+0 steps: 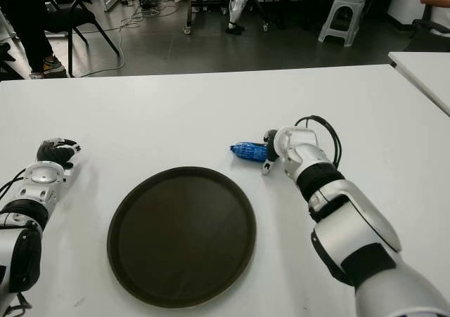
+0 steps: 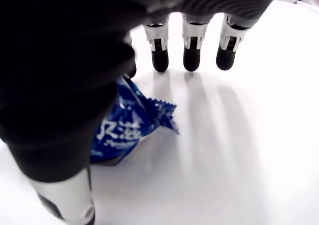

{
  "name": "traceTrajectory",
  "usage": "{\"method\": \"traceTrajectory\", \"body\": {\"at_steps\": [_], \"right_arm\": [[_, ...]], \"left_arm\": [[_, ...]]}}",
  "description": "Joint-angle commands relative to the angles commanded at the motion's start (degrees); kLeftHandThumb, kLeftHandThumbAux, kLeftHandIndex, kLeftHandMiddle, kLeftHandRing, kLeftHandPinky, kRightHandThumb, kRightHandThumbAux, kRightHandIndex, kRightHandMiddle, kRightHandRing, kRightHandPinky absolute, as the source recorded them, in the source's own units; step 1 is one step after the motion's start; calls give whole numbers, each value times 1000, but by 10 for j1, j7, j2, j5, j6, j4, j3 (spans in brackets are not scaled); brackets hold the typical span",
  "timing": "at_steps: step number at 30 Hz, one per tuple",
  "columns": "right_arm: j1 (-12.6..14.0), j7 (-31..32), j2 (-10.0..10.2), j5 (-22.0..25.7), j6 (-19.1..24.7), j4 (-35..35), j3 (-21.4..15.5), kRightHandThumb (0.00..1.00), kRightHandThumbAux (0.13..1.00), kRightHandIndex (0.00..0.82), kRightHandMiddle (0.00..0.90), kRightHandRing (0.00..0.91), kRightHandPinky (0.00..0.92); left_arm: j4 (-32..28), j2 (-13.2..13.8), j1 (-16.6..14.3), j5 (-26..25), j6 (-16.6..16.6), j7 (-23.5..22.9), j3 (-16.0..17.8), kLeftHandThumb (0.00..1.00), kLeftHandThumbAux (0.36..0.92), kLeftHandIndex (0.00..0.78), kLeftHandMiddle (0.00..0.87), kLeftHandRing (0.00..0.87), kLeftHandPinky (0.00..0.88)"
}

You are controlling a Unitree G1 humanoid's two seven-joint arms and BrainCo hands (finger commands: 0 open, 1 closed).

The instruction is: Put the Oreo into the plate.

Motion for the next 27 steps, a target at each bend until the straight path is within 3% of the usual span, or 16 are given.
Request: {"method": "traceTrajectory", "body": {"at_steps": [5, 15, 27], "right_arm": [[0, -10, 2, -4, -9, 8, 4, 0, 823, 41, 62, 14, 0], [-22, 6, 18, -6, -4, 9, 13, 0, 818, 46, 66, 18, 0], [-22, -18, 28, -14, -11, 24, 19, 0, 802, 47, 73, 28, 0]], "left_arm": [[0, 0, -1, 3, 3, 0, -2, 677, 723, 399, 142, 148, 128], [0, -1, -2, 6, 6, 1, -6, 674, 724, 398, 148, 162, 140], [-1, -1, -2, 7, 2, 5, -10, 680, 724, 398, 148, 167, 155]]}}
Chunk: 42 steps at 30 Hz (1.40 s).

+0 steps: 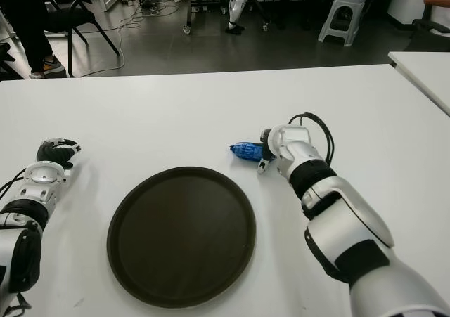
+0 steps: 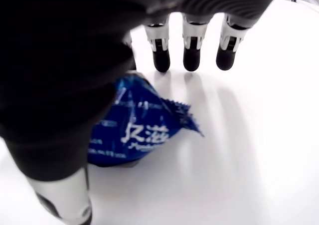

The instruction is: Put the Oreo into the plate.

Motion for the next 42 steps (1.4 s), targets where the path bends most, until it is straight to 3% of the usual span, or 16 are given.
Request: {"method": "traceTrajectory", "body": {"at_steps": [19, 34, 42], "right_arm": [[-2, 16, 5, 5, -17, -1, -3, 0, 811, 50, 68, 19, 0], [-7, 20, 17, 9, 7, 4, -10, 0, 831, 48, 70, 12, 0], [-7, 7, 21, 10, -18, 27, -10, 0, 830, 43, 68, 15, 0]], "left_arm": [[0, -1, -1, -2, 3, 1, -1, 680, 723, 399, 142, 155, 143], [-1, -1, 0, -8, 0, -3, 6, 680, 723, 399, 153, 165, 151], [-1, -1, 0, -9, -1, -6, 8, 679, 723, 399, 153, 162, 146]]}}
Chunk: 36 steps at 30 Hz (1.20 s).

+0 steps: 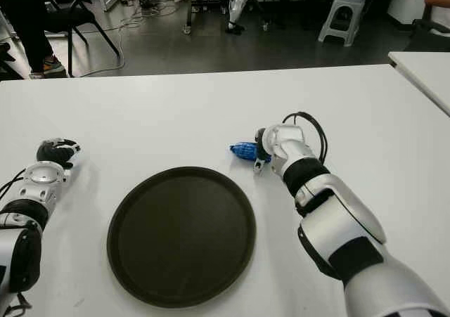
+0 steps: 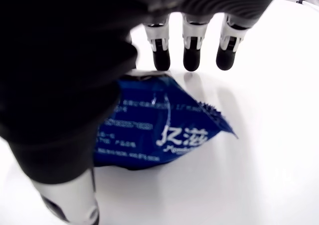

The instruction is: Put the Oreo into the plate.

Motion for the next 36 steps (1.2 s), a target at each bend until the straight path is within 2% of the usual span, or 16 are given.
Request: {"method": "traceTrajectory", "body": {"at_steps": [14, 26, 36], "right_arm": [[2, -15, -1, -4, -11, -5, 2, 0, 828, 45, 63, 19, 0], [5, -35, 0, -1, -24, -5, -2, 0, 858, 49, 79, 40, 0], [6, -38, 4, 4, -20, -5, -9, 0, 855, 49, 83, 45, 0]], "left_arm": [[0, -1, 0, 3, 0, -1, 1, 680, 723, 399, 156, 156, 128], [0, -1, -1, 4, 3, 2, 0, 675, 723, 398, 142, 144, 111], [0, -1, -1, 3, 3, 2, 0, 678, 723, 398, 144, 167, 168]]}}
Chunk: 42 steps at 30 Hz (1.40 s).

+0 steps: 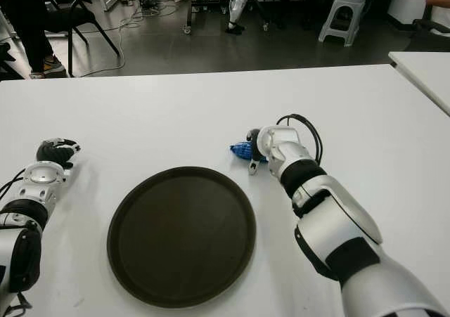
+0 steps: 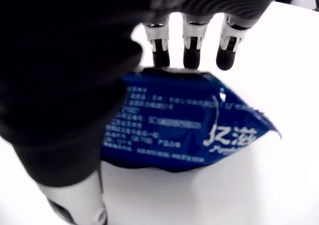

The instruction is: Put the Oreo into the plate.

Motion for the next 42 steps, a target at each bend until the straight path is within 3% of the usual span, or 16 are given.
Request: {"method": "traceTrajectory", "body": {"at_steps": [22, 42], "right_arm": [[14, -22, -7, -2, -12, -31, -1, 0, 885, 60, 102, 78, 0], [4, 6, 2, -4, 20, -24, 4, 0, 869, 60, 98, 83, 0]], "left_arm": [[2, 1, 0, 0, 2, 1, -1, 680, 722, 399, 158, 176, 178], [1, 2, 1, -1, -1, -3, 1, 678, 723, 398, 151, 170, 161]]}}
